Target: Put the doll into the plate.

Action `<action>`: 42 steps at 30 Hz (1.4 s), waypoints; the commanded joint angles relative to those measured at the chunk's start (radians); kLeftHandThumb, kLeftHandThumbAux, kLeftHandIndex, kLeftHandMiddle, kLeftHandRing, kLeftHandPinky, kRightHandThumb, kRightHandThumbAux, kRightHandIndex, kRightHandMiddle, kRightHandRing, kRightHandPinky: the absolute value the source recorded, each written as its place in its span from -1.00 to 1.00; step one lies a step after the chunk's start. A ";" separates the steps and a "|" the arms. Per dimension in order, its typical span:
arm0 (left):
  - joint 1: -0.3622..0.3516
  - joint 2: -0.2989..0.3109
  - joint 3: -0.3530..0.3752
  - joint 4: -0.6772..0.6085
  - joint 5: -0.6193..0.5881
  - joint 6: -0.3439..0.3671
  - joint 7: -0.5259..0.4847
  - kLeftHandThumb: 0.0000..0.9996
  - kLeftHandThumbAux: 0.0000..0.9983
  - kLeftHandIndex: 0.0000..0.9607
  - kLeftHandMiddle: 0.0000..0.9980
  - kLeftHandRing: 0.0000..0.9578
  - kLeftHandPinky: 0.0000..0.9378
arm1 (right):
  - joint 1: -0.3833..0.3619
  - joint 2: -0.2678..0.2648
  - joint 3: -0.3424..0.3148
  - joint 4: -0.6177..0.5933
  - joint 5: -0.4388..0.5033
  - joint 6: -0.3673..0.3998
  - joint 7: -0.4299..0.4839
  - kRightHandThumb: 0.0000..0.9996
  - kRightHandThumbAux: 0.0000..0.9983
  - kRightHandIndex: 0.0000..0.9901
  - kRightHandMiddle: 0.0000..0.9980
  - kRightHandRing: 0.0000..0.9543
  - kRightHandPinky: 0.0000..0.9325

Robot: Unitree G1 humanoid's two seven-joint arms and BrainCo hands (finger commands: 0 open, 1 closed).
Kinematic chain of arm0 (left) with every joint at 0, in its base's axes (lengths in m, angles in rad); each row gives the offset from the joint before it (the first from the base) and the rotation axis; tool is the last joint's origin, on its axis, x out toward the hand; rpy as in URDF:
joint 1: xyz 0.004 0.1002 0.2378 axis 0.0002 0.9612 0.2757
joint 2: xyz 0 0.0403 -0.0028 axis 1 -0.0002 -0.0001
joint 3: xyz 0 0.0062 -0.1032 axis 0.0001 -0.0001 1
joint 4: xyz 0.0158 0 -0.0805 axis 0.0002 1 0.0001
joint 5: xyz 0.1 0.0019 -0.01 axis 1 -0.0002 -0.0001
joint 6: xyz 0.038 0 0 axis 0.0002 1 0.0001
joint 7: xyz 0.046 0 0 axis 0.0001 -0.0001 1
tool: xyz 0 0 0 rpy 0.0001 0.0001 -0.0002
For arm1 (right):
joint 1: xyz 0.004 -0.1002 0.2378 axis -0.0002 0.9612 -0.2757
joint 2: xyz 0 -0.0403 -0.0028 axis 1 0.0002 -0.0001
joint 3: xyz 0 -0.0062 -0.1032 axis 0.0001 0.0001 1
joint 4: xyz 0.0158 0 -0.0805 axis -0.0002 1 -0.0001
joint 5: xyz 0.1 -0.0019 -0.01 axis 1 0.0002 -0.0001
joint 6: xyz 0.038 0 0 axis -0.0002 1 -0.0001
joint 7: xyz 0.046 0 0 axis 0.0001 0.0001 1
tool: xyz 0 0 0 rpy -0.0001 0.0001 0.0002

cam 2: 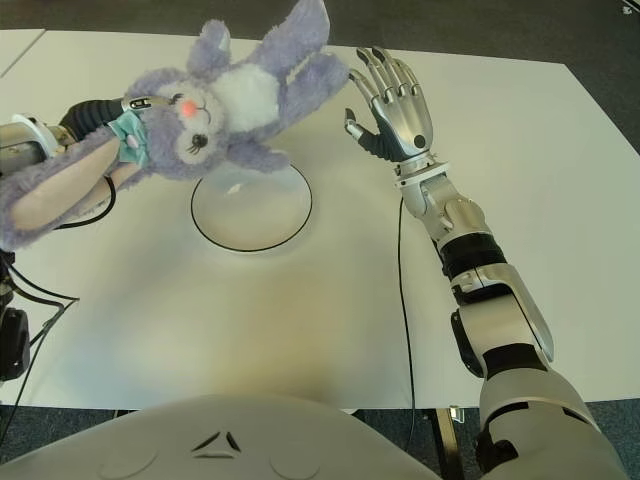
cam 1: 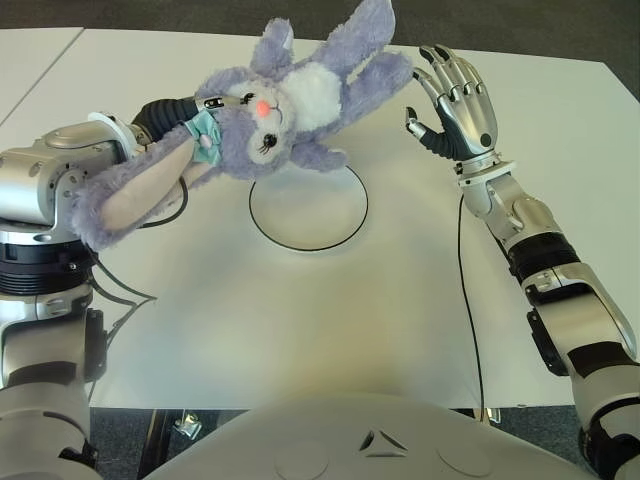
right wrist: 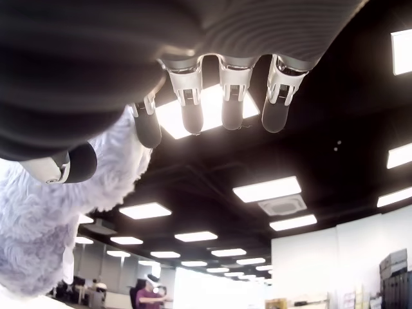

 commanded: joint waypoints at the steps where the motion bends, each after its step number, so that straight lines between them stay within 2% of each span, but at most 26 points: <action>1: 0.015 0.028 -0.011 0.002 0.006 0.010 -0.025 0.90 0.30 -0.20 -0.01 0.12 0.81 | 0.010 0.002 0.012 0.004 -0.010 0.008 0.003 0.23 -0.52 -1.00 -1.00 -1.00 -1.00; 10: 0.041 0.070 -0.006 0.014 -0.013 0.006 -0.093 0.90 0.30 -0.21 -0.01 0.12 0.81 | 0.013 -0.007 0.016 -0.010 -0.029 0.047 0.015 0.20 -0.53 -1.00 -1.00 -1.00 -1.00; 20: 0.076 0.087 -0.010 0.009 -0.014 0.009 -0.133 0.90 0.31 -0.21 -0.01 0.12 0.81 | 0.017 -0.008 0.005 -0.011 -0.014 0.068 0.037 0.21 -0.53 -1.00 -1.00 -1.00 -1.00; 26: 0.092 0.101 -0.025 -0.013 -0.018 0.045 -0.146 0.90 0.31 -0.21 -0.01 0.12 0.82 | 0.014 -0.014 -0.010 -0.004 0.008 0.092 0.089 0.22 -0.53 -1.00 -1.00 -1.00 -1.00; 31: 0.106 0.106 -0.041 -0.025 -0.002 0.016 -0.156 0.90 0.31 -0.21 0.00 0.12 0.84 | 0.020 -0.002 -0.039 -0.005 0.048 0.123 0.130 0.23 -0.46 -1.00 -1.00 -1.00 -0.98; 36: 0.129 0.105 -0.051 -0.034 0.023 -0.055 -0.159 0.90 0.31 -0.21 0.00 0.12 0.85 | 0.028 0.027 -0.088 -0.001 0.134 0.129 0.171 0.23 -0.25 -0.99 -0.97 -0.94 -0.70; 39: 0.149 0.100 -0.056 -0.037 0.044 -0.118 -0.161 0.90 0.30 -0.20 0.00 0.11 0.86 | 0.029 0.051 -0.137 0.007 0.230 0.117 0.220 0.25 -0.12 -0.91 -0.86 -0.81 -0.56; 42: 0.164 0.092 -0.055 -0.034 0.053 -0.163 -0.164 0.90 0.30 -0.20 0.01 0.11 0.86 | 0.029 0.079 -0.190 0.011 0.348 0.106 0.295 0.29 0.02 -0.74 -0.66 -0.57 -0.32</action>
